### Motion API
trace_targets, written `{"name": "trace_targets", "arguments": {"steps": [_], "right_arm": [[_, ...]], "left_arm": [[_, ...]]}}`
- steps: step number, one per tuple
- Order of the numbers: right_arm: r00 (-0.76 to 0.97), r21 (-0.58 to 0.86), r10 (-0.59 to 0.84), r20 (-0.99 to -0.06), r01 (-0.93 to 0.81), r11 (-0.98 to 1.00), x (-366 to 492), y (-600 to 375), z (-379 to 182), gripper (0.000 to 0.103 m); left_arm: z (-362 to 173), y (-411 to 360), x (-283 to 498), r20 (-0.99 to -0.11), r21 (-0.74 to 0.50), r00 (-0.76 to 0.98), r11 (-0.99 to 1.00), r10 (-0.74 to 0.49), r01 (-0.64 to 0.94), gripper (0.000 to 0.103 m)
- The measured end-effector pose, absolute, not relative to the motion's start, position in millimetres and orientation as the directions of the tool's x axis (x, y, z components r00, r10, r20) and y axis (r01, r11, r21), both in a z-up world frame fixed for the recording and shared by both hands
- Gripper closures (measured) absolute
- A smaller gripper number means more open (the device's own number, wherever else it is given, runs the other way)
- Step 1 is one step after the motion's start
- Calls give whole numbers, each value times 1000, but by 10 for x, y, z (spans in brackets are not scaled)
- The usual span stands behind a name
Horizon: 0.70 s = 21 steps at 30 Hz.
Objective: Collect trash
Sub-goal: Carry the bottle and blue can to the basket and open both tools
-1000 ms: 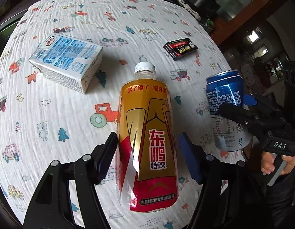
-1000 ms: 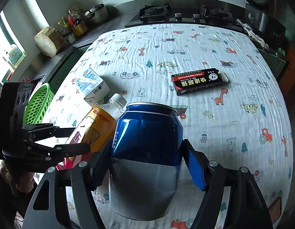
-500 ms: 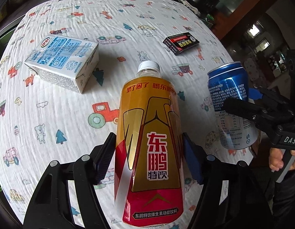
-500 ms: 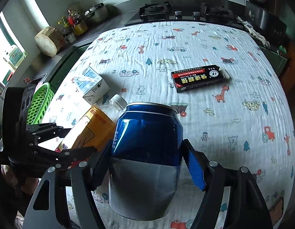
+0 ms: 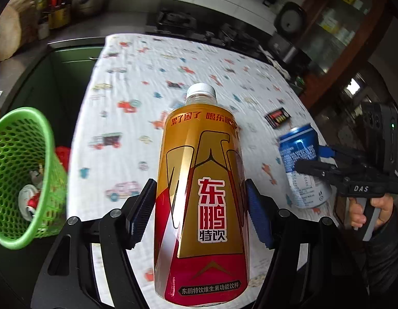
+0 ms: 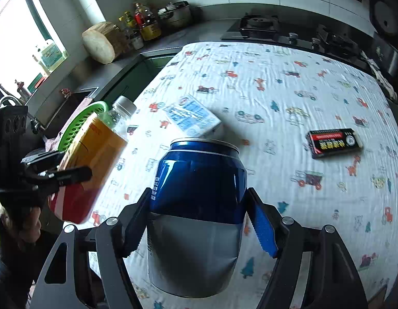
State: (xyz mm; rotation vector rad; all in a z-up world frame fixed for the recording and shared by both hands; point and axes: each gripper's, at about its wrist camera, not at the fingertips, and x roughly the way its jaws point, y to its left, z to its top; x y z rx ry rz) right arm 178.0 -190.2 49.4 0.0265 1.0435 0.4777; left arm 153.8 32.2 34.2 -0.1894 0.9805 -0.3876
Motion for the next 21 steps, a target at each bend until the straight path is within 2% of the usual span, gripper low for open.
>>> {"name": "trace_targets", "arguments": {"steps": [5,10,21], "right_arm": [[376,263,441,-815,-439,859,1905,-1288,558,34],[333,275,477,-814,-502,820,2040,-656,560,34],[257,298,522,-813,-587,753,2386,465,502,34]], "left_arm": [[430,1309,1648,-772,-291,573,954,-276,67,36],[272,2124,1823,-798,-240,584,967,-148,-82,36],[-380,2965,2177,-867,-213,491,956,-88,-204,35]]}}
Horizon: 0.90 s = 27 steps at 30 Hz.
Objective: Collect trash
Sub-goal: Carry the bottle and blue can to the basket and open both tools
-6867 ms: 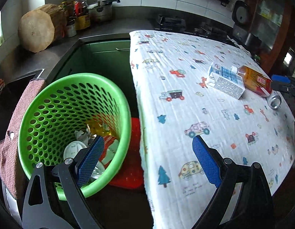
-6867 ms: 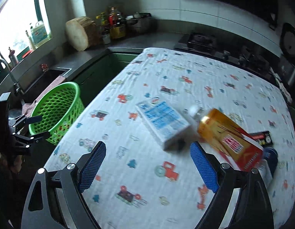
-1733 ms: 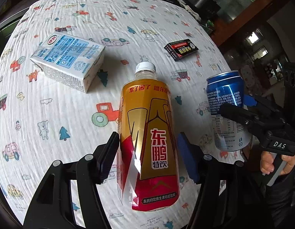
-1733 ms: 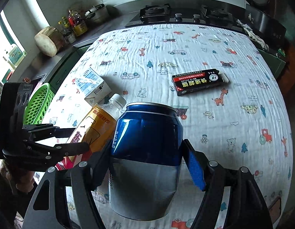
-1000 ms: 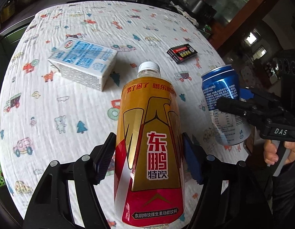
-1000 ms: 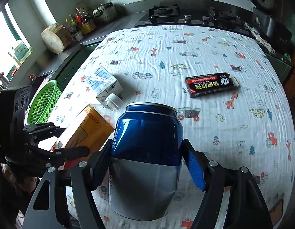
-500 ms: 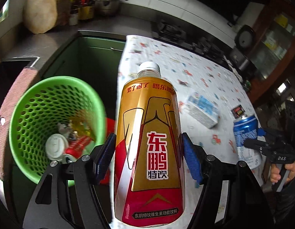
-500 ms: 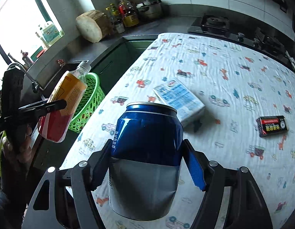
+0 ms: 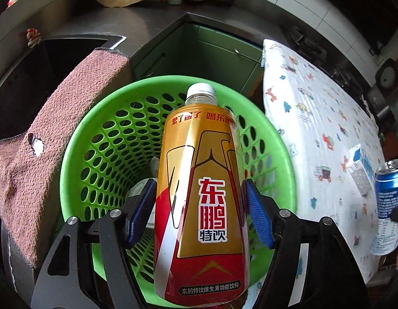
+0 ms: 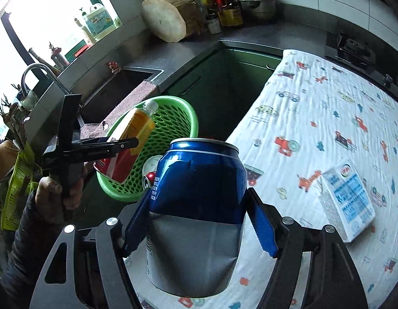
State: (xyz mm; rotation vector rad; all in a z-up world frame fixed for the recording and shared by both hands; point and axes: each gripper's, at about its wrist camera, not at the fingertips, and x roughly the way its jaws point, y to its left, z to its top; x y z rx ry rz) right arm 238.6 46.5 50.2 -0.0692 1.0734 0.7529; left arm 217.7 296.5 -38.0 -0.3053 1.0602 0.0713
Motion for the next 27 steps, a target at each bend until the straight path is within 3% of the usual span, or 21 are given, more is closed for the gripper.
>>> {"name": "trace_targets", "arguments": {"steps": [11,27], "right_arm": [[197,309,532,-823,-631,712,2759,1219,284,34],[195,237,488,-851,-687,687,2934,2086,-76,33]], "left_arm": [[-676,3285,2212,-883,-233,459,940,-98,-248,33],[-391,3405,1766,-830,-293,543,928,-128,-231,25]]}}
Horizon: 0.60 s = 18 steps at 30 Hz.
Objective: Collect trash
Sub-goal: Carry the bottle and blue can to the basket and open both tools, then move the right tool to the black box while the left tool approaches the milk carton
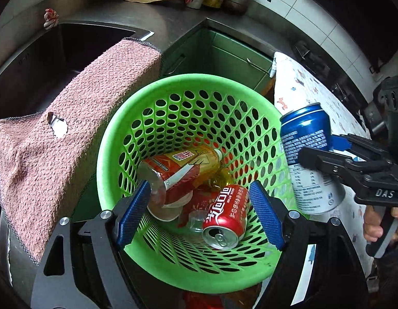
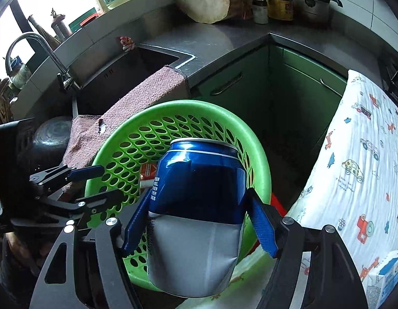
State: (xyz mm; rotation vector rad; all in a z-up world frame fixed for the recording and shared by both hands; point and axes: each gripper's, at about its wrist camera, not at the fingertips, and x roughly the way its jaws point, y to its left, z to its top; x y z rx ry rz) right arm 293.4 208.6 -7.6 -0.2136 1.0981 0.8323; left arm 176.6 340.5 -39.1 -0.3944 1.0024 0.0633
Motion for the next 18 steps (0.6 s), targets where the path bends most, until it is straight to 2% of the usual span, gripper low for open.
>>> {"name": "trace_targets", "arguments": {"steps": [3,10,18], "right_arm": [[189,256,506,-842,-685,682,2924,2091,-92,20],[224,246,527,-820,-693,678,2788,1885,101,19],[305,235,528,-793,-647,725,2596,1103,339,18]], "left_arm": [[-375,3430,1689,-829,-295,545,926,-125,-236,24],[-358,3409,1608,-825,-299,551,923,-123,-241,24],[-267,3137,1599,-818,-292,558,937,-141,-191,24]]}}
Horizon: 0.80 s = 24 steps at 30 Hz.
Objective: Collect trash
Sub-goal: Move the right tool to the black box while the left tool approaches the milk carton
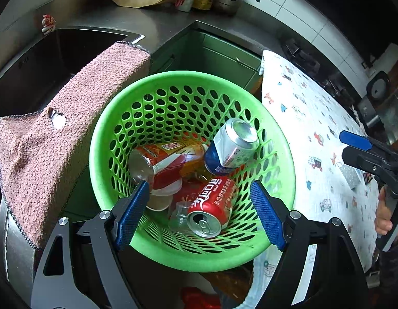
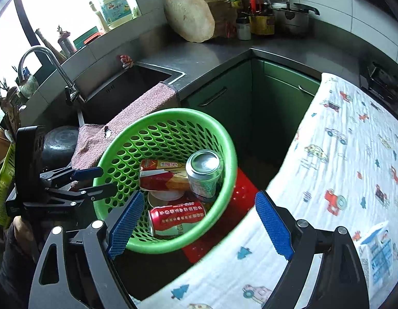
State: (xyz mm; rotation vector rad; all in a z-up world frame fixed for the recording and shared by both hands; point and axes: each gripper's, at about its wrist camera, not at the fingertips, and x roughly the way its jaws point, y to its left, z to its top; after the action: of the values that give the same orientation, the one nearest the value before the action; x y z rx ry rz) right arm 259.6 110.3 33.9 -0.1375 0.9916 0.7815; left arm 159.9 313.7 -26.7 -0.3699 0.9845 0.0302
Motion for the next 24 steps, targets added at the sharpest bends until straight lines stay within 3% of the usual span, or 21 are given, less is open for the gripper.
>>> {"name": "trace_targets", "arguments": {"steps": [11,24], "right_arm": [[442,174,370,-818,-421,890,2531,-617,356,17],[476,125,64,-877,98,987,2796,-2628,150,17]], "left_arm": [[-99,2412,1765,-805,-280,562,957,-190,-76,18],[-40,1587,2059,-791,-288,537,953,-294,97,17]]}}
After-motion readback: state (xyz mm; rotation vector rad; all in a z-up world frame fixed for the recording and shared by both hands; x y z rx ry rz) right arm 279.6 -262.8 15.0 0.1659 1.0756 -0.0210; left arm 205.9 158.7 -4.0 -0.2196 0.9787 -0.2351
